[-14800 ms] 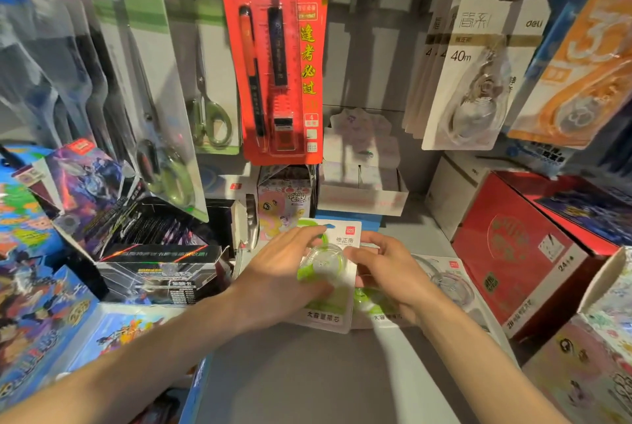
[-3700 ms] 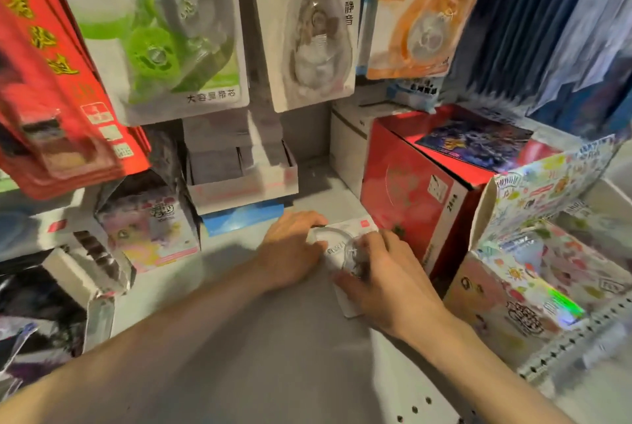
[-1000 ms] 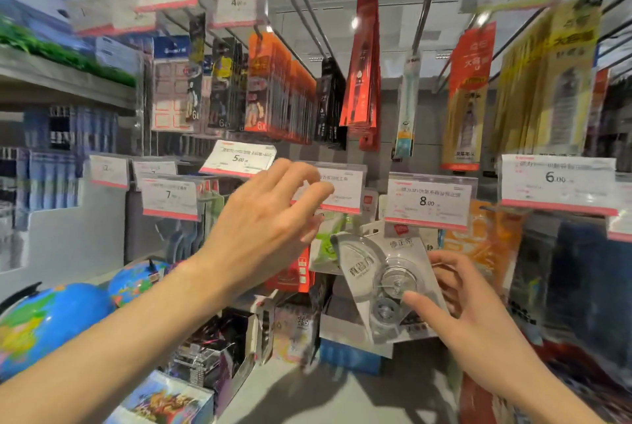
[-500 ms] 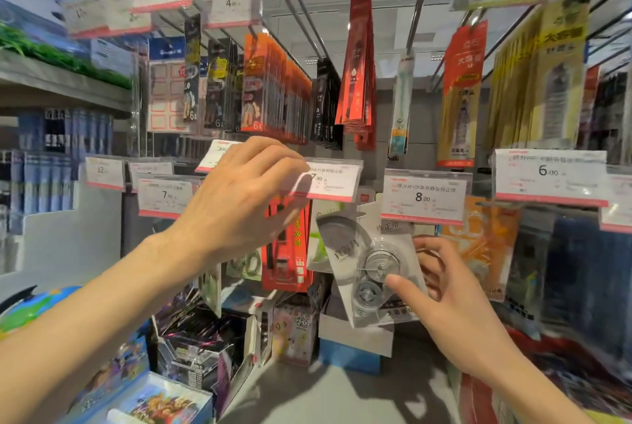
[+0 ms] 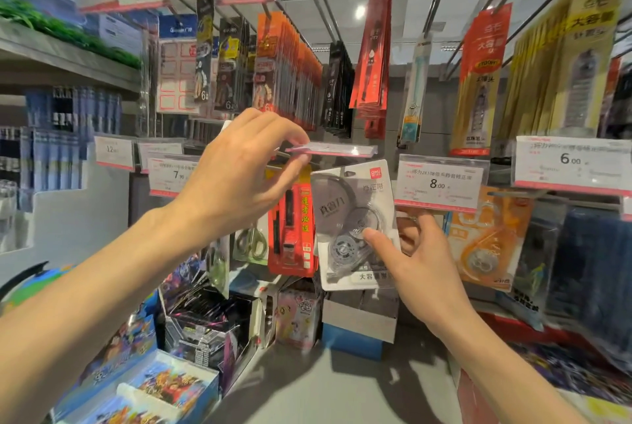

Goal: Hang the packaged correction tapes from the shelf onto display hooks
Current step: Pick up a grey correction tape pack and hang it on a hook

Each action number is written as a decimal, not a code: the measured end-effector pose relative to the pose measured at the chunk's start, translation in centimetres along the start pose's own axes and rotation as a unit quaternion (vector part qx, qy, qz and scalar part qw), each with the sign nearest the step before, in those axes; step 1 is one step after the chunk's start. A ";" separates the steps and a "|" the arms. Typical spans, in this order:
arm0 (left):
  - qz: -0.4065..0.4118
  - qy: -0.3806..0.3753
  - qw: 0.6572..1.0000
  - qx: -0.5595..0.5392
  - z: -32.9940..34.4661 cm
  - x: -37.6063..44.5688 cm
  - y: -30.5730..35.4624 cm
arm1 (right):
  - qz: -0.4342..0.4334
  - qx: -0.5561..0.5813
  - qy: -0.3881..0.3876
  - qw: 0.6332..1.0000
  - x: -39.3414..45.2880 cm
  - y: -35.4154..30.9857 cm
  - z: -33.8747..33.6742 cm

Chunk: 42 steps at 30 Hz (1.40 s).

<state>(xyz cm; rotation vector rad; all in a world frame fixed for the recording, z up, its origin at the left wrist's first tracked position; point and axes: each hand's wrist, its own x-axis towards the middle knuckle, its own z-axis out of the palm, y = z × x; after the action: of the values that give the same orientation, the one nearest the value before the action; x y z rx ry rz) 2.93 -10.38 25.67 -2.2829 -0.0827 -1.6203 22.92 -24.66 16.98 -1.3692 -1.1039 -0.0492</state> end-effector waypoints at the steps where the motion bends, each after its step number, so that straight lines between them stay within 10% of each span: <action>1: 0.001 0.002 1.000 -0.002 0.0 -0.1 0.0 | 0.004 0.002 0.002 1.000 0.1 0.1 0.1; 18: 0.058 0.002 0.998 0.029 2.0 -5.6 0.9 | -0.035 -0.067 0.037 0.996 1.1 1.9 1.7; 26: -0.297 -0.119 0.926 -0.200 9.2 -7.7 2.4 | -0.012 -0.126 0.028 0.991 1.2 3.7 2.4; 42: -0.357 -0.125 0.891 -0.253 16.0 -7.4 0.9 | -0.018 -0.156 0.023 0.987 3.1 6.3 3.6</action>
<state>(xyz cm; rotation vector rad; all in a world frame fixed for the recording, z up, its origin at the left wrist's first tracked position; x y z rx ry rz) 15.11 -5.21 13.94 -3.1085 -0.7210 -1.8039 26.27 -18.38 13.61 -1.6163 -1.1142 -0.2893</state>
